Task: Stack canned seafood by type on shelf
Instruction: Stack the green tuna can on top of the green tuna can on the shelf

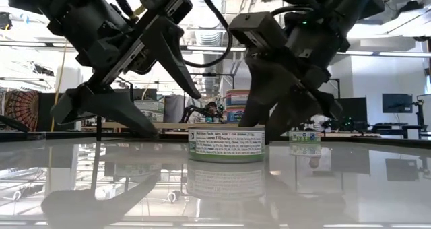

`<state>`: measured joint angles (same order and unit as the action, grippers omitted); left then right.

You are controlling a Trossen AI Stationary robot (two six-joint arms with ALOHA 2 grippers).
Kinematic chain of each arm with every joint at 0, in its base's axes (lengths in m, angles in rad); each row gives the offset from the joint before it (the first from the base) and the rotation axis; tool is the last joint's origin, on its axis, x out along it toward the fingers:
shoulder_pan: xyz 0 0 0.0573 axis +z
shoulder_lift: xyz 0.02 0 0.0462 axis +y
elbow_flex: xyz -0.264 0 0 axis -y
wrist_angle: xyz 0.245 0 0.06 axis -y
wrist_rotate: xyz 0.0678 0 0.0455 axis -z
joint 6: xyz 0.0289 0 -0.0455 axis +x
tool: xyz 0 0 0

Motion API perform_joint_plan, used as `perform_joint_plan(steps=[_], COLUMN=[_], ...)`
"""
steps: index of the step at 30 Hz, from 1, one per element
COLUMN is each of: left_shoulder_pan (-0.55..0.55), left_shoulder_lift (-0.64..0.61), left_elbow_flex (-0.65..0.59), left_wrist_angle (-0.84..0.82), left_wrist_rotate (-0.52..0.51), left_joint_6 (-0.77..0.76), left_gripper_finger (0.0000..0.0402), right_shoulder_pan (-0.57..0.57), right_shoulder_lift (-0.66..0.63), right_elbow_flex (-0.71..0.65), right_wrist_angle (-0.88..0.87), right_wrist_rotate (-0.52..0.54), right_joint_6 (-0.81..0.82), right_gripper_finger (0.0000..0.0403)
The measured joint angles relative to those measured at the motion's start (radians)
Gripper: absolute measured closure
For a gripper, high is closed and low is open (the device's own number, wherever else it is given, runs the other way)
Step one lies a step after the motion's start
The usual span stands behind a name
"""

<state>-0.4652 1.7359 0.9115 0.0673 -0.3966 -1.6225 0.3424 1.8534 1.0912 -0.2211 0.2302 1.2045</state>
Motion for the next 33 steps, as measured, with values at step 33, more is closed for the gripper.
perform_joint_plan(steps=[33], left_shoulder_pan=[-0.076], left_shoulder_lift=[0.162], left_elbow_flex=[0.025], left_wrist_angle=[0.226], left_wrist_rotate=[-0.132], left_joint_6=[-0.269], left_gripper_finger=[0.0118], right_shoulder_pan=[0.017], right_shoulder_lift=[-0.002], right_elbow_flex=[-0.029], right_wrist_angle=[0.016], right_wrist_rotate=[0.007], right_joint_6=[-0.028], right_gripper_finger=[0.0378])
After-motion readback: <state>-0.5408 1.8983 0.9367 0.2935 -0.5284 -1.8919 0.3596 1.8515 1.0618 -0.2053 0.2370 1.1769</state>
